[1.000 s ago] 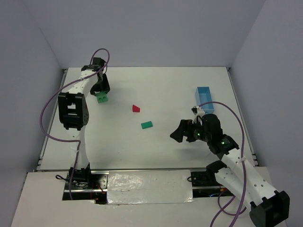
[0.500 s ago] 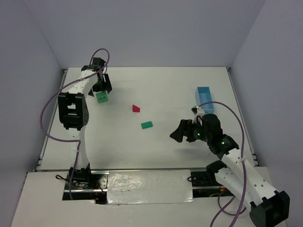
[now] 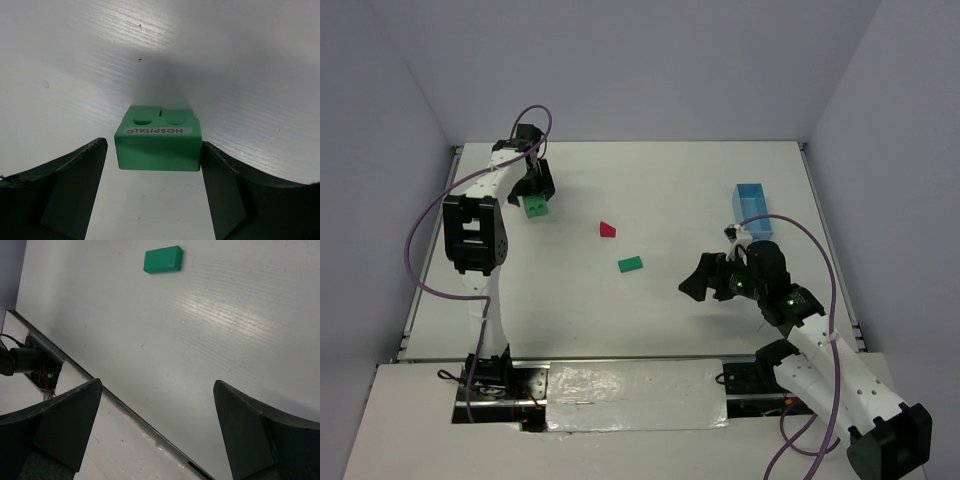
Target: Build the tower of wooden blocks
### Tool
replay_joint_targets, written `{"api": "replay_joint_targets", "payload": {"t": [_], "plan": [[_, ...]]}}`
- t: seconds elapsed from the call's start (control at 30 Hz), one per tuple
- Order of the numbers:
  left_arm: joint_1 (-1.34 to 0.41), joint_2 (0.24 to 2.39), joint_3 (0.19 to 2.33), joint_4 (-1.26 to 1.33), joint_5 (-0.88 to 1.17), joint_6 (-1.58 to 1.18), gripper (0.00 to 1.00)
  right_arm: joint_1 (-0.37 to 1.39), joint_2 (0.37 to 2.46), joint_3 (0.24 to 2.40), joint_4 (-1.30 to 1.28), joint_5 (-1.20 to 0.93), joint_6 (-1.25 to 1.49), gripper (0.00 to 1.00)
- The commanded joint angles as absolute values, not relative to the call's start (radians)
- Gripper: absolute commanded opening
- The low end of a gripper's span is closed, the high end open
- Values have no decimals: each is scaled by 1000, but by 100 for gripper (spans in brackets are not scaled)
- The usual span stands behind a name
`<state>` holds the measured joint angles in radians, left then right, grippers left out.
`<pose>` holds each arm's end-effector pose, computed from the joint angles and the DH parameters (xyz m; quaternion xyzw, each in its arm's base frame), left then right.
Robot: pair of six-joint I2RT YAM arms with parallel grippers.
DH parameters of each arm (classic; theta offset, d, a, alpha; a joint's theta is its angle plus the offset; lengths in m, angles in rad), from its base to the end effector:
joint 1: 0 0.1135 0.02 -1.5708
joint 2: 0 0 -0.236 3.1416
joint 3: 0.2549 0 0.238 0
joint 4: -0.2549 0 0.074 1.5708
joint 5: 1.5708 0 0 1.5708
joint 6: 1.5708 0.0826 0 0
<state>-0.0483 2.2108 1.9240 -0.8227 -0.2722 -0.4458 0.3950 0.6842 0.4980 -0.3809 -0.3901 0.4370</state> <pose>0.4677 -0.0004 0.1577 -0.2208 0.9394 0.0727 0.2519 0.1738 0.1065 0.1982 -0.0751 0.8618 0.3461 0.3630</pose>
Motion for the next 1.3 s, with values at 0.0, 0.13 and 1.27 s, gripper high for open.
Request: {"api": "replay_joint_targets", "payload": {"t": [0.0,0.13,1.27], "plan": [[-43,2154,1919,-828,-281,-433,87,400,672,494,-341,-405,431,100],[-43,2152,1921,-833,-281,-434,86,400,672,494,-341,-406,430,100],[-86,1967,1910,-830,-324,-466,99,400,676,497,-342,-405,428,100]]}}
